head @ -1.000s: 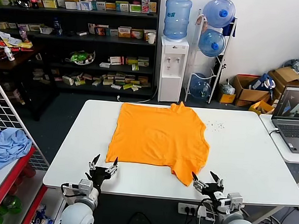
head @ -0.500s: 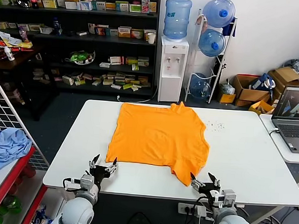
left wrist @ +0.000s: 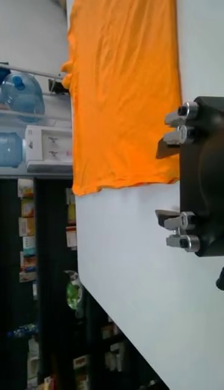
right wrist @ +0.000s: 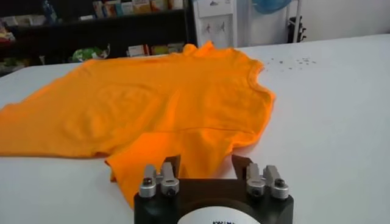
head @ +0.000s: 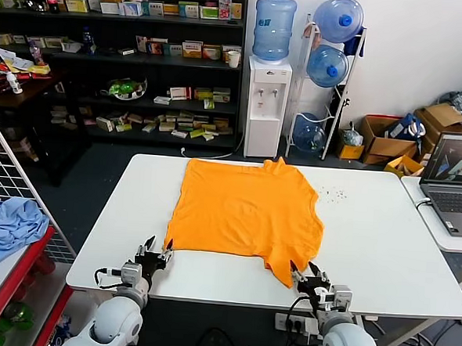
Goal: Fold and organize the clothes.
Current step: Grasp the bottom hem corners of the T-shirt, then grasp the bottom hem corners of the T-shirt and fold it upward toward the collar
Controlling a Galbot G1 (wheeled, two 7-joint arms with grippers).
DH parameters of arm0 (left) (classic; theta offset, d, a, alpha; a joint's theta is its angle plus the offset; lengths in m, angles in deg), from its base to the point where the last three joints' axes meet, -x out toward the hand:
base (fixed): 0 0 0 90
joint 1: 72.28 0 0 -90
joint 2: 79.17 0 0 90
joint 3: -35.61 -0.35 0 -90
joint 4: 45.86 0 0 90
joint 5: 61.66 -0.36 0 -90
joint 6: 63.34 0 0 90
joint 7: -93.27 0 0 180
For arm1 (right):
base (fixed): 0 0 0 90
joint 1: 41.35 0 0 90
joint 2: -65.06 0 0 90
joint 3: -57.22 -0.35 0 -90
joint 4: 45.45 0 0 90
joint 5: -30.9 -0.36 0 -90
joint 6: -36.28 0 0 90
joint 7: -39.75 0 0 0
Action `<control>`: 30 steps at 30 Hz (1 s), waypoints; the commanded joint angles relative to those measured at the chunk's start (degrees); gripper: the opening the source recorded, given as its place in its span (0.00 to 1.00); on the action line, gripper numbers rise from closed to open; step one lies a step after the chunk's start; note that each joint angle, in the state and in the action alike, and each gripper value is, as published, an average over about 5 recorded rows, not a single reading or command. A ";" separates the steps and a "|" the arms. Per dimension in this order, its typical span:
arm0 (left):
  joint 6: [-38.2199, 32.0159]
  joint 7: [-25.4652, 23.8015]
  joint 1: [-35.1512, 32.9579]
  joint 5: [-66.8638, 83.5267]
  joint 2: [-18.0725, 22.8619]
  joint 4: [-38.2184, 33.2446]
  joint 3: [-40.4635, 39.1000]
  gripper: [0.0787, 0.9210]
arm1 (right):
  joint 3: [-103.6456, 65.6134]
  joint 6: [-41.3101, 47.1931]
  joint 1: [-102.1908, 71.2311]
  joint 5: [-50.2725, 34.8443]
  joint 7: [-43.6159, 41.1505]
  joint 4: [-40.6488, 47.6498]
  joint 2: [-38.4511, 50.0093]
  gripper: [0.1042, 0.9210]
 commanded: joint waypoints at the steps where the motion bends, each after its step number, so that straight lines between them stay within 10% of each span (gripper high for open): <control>1: 1.68 -0.36 -0.60 1.82 0.18 -0.28 0.19 0.46 | 0.41 0.95 0.60 0.21 1.59 0.26 -0.56 0.39; 15: 1.64 -0.85 -3.47 1.18 -0.01 -3.98 0.15 0.03 | 0.37 0.89 -3.94 1.60 1.29 -5.44 1.09 0.02; 30: 0.81 0.40 -13.70 1.37 -5.79 -17.04 3.94 0.02 | -5.56 1.42 -20.54 3.70 1.08 -20.30 7.15 0.02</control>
